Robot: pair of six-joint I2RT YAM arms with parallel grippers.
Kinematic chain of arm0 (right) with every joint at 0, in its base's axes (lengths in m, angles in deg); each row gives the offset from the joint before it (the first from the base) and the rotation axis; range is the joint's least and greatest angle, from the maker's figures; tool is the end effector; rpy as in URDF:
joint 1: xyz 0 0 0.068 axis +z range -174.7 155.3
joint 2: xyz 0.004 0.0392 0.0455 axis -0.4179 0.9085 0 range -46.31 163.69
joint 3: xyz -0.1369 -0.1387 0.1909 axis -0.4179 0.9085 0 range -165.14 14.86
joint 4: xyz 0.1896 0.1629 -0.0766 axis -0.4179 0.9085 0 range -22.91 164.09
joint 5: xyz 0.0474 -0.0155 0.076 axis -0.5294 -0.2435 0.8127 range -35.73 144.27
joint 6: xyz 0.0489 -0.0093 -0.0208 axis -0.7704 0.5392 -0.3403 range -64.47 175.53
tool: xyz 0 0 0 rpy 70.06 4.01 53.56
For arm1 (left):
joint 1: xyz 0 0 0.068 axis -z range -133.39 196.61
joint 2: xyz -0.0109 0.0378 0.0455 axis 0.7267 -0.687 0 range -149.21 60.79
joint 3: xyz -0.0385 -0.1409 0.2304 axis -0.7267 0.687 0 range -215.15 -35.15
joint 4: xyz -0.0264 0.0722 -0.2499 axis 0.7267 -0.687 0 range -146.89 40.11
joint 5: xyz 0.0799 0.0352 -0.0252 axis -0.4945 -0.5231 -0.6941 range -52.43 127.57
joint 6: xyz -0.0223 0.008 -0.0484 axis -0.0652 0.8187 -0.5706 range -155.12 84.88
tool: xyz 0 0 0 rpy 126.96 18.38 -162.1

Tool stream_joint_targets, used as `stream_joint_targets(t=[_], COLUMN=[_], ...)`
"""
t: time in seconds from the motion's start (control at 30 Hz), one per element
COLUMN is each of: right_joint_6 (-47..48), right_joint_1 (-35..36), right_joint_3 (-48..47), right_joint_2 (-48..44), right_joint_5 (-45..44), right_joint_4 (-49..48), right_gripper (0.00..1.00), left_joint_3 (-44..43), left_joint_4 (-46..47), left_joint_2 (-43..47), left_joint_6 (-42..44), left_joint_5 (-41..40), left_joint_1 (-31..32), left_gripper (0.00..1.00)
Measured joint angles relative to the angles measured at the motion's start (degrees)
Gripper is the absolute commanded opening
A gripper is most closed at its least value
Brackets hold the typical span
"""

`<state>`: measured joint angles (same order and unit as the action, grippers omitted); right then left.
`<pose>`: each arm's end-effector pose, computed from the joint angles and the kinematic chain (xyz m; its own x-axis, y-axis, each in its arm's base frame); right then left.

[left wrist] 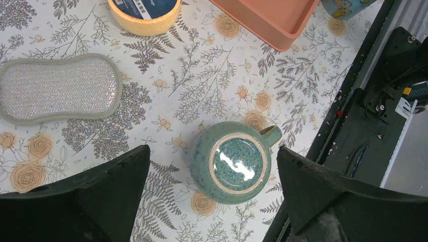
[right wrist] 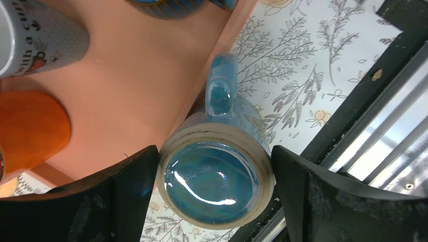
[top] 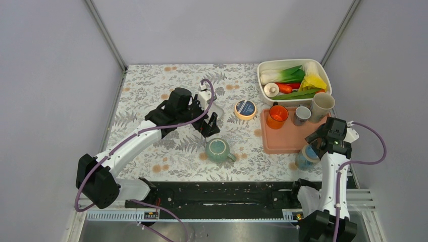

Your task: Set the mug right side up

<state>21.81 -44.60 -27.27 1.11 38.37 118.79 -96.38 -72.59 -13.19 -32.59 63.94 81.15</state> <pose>0.1376 -0.0601 0.2543 -0.3962 0.7112 -0.5807 0.8268 0.5514 0.1113 0.2263 -0.1750 0.3103 -0.4417 0.3519 -0.8252 0.8263 0.5179 -0.2215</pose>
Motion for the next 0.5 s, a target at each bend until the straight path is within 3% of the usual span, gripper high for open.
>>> stream_joint_targets(t=[0.5], right_joint_6=[-0.3], right_joint_1=[-0.2], right_joint_3=[3.2], right_joint_2=[-9.6], right_joint_5=[18.7], right_joint_4=[2.2], right_gripper=[0.75], left_joint_3=[0.0], left_joint_4=[-0.1], left_joint_2=[0.0], left_joint_6=[0.0], left_joint_5=[0.0], left_joint_1=[0.0], left_gripper=[0.99])
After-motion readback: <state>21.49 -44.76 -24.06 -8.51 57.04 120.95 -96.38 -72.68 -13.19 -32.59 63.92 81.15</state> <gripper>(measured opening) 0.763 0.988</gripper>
